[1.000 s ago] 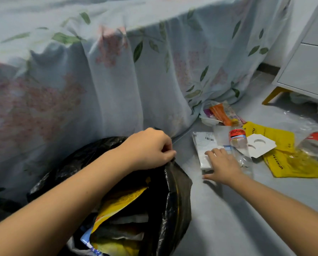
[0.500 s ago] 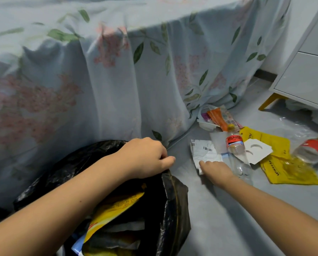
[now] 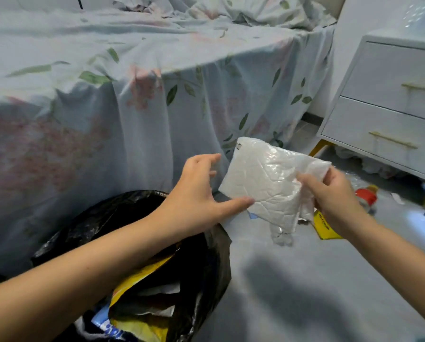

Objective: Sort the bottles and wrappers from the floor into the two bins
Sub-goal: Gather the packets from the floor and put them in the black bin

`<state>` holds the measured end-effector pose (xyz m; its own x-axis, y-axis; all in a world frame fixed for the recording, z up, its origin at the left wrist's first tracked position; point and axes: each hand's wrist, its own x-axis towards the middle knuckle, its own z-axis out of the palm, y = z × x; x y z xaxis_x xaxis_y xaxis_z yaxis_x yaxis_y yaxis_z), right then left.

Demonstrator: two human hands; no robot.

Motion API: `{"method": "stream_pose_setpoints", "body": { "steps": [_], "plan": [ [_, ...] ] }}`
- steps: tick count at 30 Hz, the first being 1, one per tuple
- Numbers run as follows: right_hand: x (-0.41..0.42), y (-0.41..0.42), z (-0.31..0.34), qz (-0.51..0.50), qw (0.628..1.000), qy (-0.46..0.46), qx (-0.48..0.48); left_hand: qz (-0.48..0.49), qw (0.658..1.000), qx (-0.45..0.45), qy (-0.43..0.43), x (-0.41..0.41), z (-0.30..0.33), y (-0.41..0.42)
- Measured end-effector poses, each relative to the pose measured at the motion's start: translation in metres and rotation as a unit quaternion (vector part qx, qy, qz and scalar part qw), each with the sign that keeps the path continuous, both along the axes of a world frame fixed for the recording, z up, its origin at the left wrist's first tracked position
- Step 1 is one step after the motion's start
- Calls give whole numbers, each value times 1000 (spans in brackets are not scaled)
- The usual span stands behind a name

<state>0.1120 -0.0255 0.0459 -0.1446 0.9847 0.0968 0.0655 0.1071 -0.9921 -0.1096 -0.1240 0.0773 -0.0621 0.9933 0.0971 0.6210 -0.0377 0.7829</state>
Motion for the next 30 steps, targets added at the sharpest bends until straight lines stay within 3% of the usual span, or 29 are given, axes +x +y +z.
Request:
{"method": "stream_pose_setpoints", "body": {
  "steps": [3, 5, 8, 11, 13, 15, 17, 20, 22, 24, 25, 27, 30],
  "plan": [
    [4, -25, 37, 123, 984, 116, -53, -8, 993, -32, -116, 13, 32, -18],
    [-1, -37, 53, 194, 969, 144, -59, -37, 978, -47, -202, 13, 47, -31],
    [-19, -54, 71, 246, 963, 111, -20, -98, 950, -81, -286, 14, 60, -54],
    [-38, -63, 80, 188, 978, 61, 62, -56, 935, -62, -345, 2, 56, -65],
    [-51, -62, 74, 200, 979, 41, 9, -6, 933, -53, -357, -14, 45, -64],
    [-63, -63, 64, 265, 956, 50, -114, 34, 932, -51, -357, -30, 36, -68],
    [-79, -72, 56, 326, 930, 28, -170, 36, 936, -76, -343, -45, 30, -75],
    [-107, -82, 49, 357, 927, -70, -86, 26, 961, -123, -245, -71, 24, -89],
    [-124, -83, 50, 335, 934, -119, 11, 81, 988, -88, -96, -94, 19, -99],
    [-140, -87, 55, 312, 921, -185, 142, 131, 986, -46, 91, -117, 16, -116],
    [-147, -88, 55, 309, 891, -241, 230, 130, 975, -49, 173, -125, 16, -124],
    [-162, -94, 53, 323, 793, -362, 369, 89, 945, -97, 300, -136, 12, -140],
    [-192, -98, 35, 349, 669, -478, 450, 14, 887, -189, 422, -135, -4, -153]
  ]
}}
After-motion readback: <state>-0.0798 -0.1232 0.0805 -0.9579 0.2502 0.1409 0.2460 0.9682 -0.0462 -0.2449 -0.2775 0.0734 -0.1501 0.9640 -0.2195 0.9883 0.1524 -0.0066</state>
